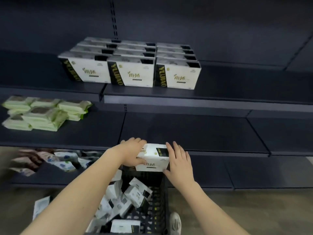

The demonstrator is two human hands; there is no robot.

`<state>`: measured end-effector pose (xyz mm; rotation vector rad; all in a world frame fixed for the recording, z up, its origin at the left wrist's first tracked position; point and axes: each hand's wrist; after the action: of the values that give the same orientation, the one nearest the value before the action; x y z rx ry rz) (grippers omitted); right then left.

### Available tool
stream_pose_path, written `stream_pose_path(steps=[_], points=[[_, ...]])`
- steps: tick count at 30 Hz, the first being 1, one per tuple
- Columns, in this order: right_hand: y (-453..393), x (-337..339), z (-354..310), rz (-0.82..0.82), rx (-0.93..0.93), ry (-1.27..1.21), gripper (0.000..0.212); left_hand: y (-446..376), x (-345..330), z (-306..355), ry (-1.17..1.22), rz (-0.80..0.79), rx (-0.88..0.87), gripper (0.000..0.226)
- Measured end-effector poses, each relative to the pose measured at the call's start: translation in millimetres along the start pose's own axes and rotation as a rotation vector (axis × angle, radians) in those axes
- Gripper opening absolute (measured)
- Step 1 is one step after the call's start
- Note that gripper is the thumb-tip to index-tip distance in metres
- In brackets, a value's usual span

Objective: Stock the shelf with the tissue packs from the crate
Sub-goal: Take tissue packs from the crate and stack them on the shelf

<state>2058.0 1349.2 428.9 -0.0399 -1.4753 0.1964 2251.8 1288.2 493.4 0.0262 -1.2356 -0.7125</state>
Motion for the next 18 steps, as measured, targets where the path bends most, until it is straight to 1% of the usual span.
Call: stream_pose_path(steps=[3,8,18], points=[[5.8,15.3,13.2,0.061,-0.03,0.014,0.112,0.6,16.6,22.2,-0.037,0.013,-0.043,0.076],[9.7,38.3,40.2,0.103,-0.074,0.014,0.11,-3.8,33.4,56.5,-0.064,0.04,-0.101,0.074],[-19.1,80.6,140.3,0.37,-0.03,0.003,0.098,-40.5,82.8,132.6,-0.067,0.216,-0.286,0.068]])
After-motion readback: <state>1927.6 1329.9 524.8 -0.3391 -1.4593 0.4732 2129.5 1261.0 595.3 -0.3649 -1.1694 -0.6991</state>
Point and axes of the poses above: each hand's wrist, its own y-axis away from the middle knuckle, its own x-axis out of the back of the hand, z = x × y, and after that the axes turned 15 degrees about y, right-handed
